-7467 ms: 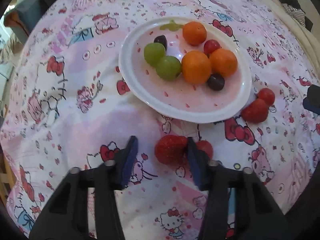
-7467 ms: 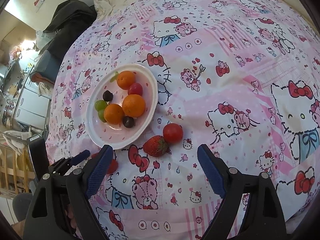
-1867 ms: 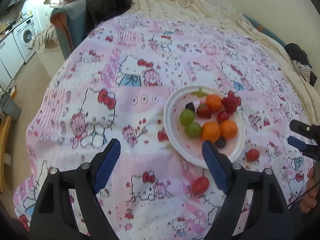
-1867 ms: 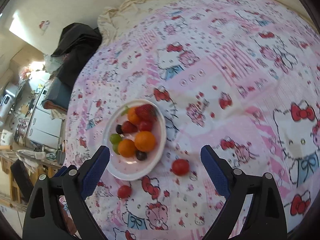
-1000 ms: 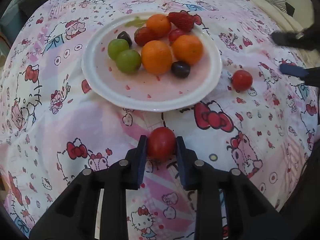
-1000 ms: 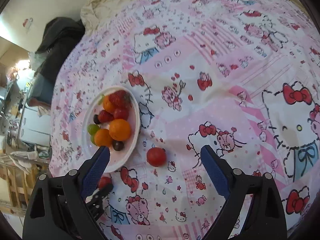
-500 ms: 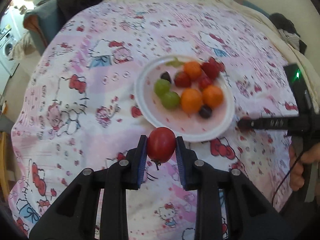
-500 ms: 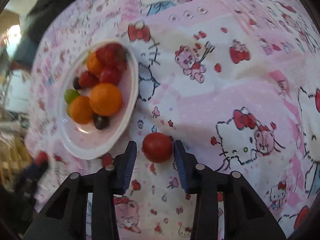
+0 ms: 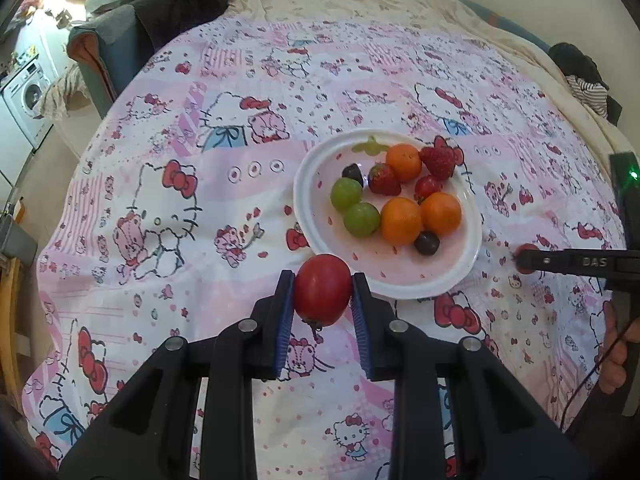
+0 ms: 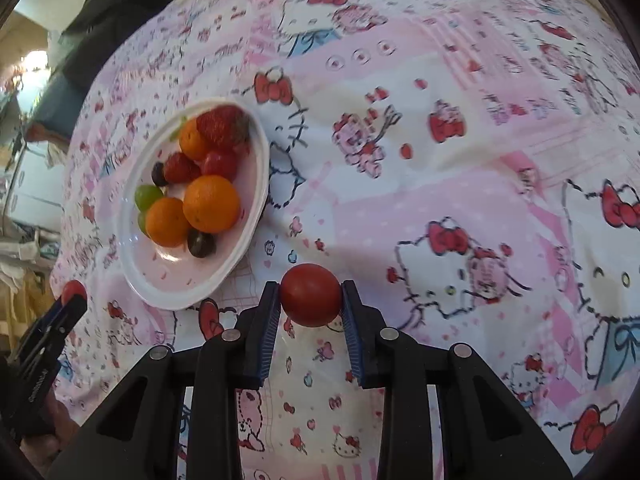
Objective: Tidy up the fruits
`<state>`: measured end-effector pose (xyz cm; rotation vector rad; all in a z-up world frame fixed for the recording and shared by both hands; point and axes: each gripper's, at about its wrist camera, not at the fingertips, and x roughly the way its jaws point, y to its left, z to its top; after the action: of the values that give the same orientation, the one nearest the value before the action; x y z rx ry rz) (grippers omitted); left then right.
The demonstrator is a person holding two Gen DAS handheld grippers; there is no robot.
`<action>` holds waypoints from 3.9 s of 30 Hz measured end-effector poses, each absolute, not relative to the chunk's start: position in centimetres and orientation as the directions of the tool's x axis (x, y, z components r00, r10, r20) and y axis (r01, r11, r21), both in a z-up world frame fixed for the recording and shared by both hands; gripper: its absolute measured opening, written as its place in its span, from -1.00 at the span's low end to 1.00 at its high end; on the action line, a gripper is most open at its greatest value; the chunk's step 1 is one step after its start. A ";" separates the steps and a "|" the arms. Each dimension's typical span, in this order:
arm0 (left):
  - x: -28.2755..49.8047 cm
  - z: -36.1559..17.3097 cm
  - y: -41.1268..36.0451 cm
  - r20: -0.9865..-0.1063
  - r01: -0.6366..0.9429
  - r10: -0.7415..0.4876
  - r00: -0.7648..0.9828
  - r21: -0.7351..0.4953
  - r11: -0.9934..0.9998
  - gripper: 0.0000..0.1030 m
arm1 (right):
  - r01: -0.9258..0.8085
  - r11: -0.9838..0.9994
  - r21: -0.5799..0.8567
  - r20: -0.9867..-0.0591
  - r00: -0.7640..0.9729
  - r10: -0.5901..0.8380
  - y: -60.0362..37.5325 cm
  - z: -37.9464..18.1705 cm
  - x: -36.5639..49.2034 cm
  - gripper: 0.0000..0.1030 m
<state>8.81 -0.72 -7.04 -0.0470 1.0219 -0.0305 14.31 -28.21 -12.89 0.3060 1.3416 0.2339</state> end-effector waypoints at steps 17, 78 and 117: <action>9.1 -2.9 2.9 -0.742 -0.135 0.033 0.669 -0.078 0.988 -0.54 | -0.089 0.891 0.446 -0.703 0.580 0.410 -28.6 -3.3 13.2 -0.38; 18.1 -8.8 -0.8 -0.825 -0.015 -0.086 0.559 -0.114 0.993 0.37 | -0.135 0.879 0.456 -0.811 0.343 0.474 -22.3 -10.4 21.0 0.71; 1.2 0.7 2.5 -0.671 -0.107 0.053 0.740 -0.040 0.993 1.00 | -0.228 0.940 0.255 -0.626 0.701 0.340 -23.2 0.0 4.0 0.94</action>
<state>1.25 2.55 0.66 -0.0773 0.7329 0.0881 4.02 -23.15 0.01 0.1629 0.7280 0.3180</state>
